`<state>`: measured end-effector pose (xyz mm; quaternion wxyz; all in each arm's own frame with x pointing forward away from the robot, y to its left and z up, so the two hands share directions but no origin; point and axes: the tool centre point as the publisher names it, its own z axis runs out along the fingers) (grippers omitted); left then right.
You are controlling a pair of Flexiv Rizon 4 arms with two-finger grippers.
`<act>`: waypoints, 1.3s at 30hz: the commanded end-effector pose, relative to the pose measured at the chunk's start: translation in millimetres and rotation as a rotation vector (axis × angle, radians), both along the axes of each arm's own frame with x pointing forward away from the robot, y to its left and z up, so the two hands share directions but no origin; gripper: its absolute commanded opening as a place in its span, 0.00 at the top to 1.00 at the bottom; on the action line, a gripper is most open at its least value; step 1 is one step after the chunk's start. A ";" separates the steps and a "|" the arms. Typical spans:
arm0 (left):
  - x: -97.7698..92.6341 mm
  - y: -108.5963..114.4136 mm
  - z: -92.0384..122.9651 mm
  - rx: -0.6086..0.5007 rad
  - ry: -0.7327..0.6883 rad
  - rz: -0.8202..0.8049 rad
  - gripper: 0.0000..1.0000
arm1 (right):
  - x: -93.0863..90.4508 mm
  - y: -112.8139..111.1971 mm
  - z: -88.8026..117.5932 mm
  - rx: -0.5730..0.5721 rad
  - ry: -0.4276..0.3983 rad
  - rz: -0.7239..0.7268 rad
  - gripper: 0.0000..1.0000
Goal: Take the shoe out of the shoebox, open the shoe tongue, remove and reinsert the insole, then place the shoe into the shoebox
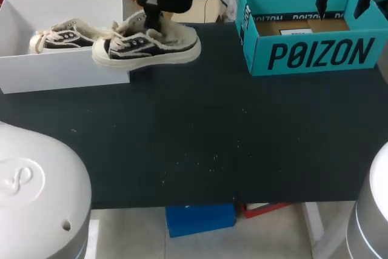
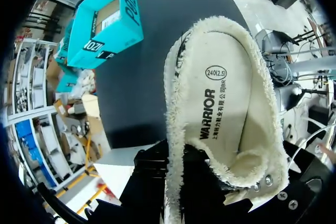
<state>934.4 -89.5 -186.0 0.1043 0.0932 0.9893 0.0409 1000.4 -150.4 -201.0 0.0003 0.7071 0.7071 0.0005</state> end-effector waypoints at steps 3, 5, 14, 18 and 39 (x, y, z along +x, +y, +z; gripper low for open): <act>-12.0 -72.6 -47.3 0.092 0.056 -0.013 1.00 | 0.0 0.2 0.5 0.000 0.001 0.000 0.00; -17.7 -86.4 -62.4 0.108 0.077 -0.021 1.00 | 0.0 0.2 0.5 0.000 0.001 0.000 0.00; -34.8 -117.5 -128.0 0.139 0.162 -0.033 1.00 | 0.0 0.2 0.5 0.000 0.001 0.000 0.00; -36.2 -120.0 -151.2 0.138 0.174 -0.007 1.00 | 0.0 0.2 0.5 0.000 0.001 0.000 0.00; -26.5 -93.6 -210.4 0.173 0.162 0.046 1.00 | 0.0 0.2 0.5 0.000 0.001 0.000 0.00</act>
